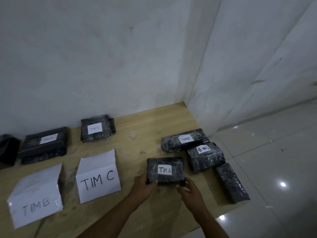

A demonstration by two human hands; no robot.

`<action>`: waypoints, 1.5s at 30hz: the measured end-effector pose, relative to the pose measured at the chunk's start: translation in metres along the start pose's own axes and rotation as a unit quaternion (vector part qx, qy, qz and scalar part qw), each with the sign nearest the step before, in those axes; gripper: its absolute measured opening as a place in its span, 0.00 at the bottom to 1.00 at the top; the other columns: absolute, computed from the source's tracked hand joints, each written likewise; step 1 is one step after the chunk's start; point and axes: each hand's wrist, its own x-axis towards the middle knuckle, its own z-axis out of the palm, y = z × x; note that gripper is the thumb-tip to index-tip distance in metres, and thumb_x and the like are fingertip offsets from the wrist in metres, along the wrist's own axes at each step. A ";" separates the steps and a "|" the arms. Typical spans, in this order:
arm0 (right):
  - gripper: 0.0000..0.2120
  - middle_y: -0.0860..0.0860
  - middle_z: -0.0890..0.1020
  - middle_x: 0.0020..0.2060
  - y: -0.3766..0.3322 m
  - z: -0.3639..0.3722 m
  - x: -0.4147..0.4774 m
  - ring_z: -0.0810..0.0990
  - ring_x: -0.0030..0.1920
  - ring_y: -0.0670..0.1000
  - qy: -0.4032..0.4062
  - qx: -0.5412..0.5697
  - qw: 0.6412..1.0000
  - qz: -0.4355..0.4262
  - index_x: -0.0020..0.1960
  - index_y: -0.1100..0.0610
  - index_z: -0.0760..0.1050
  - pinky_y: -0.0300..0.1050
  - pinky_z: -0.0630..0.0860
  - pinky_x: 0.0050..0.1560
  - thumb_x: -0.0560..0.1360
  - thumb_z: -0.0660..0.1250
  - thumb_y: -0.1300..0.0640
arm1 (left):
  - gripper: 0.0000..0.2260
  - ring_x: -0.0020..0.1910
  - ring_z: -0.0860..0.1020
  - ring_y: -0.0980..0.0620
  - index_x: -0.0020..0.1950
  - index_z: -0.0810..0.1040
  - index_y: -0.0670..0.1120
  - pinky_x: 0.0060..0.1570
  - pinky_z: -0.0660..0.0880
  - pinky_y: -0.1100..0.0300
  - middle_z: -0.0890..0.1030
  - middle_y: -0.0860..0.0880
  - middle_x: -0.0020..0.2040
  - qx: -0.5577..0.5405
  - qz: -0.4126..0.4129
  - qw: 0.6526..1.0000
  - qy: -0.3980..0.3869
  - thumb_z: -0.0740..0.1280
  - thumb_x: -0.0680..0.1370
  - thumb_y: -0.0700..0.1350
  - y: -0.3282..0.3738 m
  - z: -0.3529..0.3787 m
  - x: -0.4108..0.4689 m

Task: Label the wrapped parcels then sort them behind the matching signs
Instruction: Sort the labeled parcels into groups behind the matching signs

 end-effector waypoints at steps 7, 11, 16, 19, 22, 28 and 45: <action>0.15 0.48 0.82 0.55 -0.015 0.014 0.003 0.80 0.55 0.46 0.017 0.013 0.998 -0.065 0.61 0.50 0.76 0.55 0.79 0.57 0.75 0.70 0.57 | 0.08 0.39 0.72 0.59 0.42 0.70 0.56 0.38 0.67 0.66 0.73 0.58 0.39 -0.001 0.002 0.998 0.059 0.65 0.79 0.46 -0.005 -0.023 -0.003; 0.04 0.47 0.85 0.45 -0.029 0.036 0.009 0.83 0.48 0.46 0.064 0.019 0.993 -0.093 0.49 0.49 0.78 0.59 0.80 0.52 0.74 0.70 0.52 | 0.03 0.43 0.73 0.61 0.51 0.73 0.53 0.39 0.68 0.70 0.76 0.57 0.45 -0.018 0.002 0.995 0.098 0.65 0.79 0.48 -0.009 -0.047 -0.007; 0.10 0.49 0.82 0.38 -0.060 0.079 0.007 0.81 0.42 0.50 0.108 -0.014 0.988 -0.113 0.42 0.51 0.75 0.60 0.80 0.47 0.76 0.66 0.46 | 0.06 0.47 0.76 0.57 0.54 0.75 0.50 0.43 0.73 0.66 0.79 0.52 0.49 -0.084 0.015 0.985 0.153 0.67 0.78 0.43 -0.017 -0.090 -0.012; 0.09 0.52 0.80 0.37 -0.080 0.109 0.004 0.79 0.41 0.53 0.103 -0.027 0.986 -0.131 0.41 0.53 0.73 0.61 0.79 0.47 0.77 0.65 0.50 | 0.05 0.48 0.77 0.53 0.51 0.75 0.51 0.44 0.77 0.63 0.78 0.47 0.52 -0.125 0.013 0.976 0.177 0.67 0.78 0.42 -0.028 -0.120 -0.013; 0.09 0.51 0.79 0.38 -0.098 0.149 -0.002 0.79 0.41 0.53 0.081 -0.048 0.985 -0.146 0.42 0.53 0.73 0.60 0.79 0.47 0.78 0.65 0.50 | 0.04 0.46 0.76 0.54 0.51 0.75 0.48 0.43 0.74 0.67 0.78 0.45 0.52 -0.134 0.010 0.968 0.210 0.66 0.78 0.41 -0.041 -0.160 -0.016; 0.06 0.51 0.79 0.41 -0.129 0.238 -0.020 0.78 0.43 0.54 0.013 -0.064 0.984 -0.166 0.48 0.55 0.74 0.51 0.75 0.45 0.79 0.64 0.52 | 0.07 0.48 0.77 0.58 0.55 0.76 0.48 0.40 0.70 0.73 0.80 0.52 0.50 -0.156 -0.008 0.953 0.259 0.67 0.78 0.43 -0.076 -0.247 -0.027; 0.05 0.47 0.77 0.38 -0.190 0.549 -0.090 0.78 0.42 0.50 -0.126 -0.150 0.948 -0.252 0.45 0.54 0.73 0.39 0.69 0.39 0.78 0.65 0.55 | 0.09 0.56 0.77 0.50 0.57 0.77 0.48 0.57 0.73 0.57 0.79 0.49 0.56 -0.202 -0.006 0.889 0.410 0.67 0.78 0.42 -0.211 -0.527 -0.071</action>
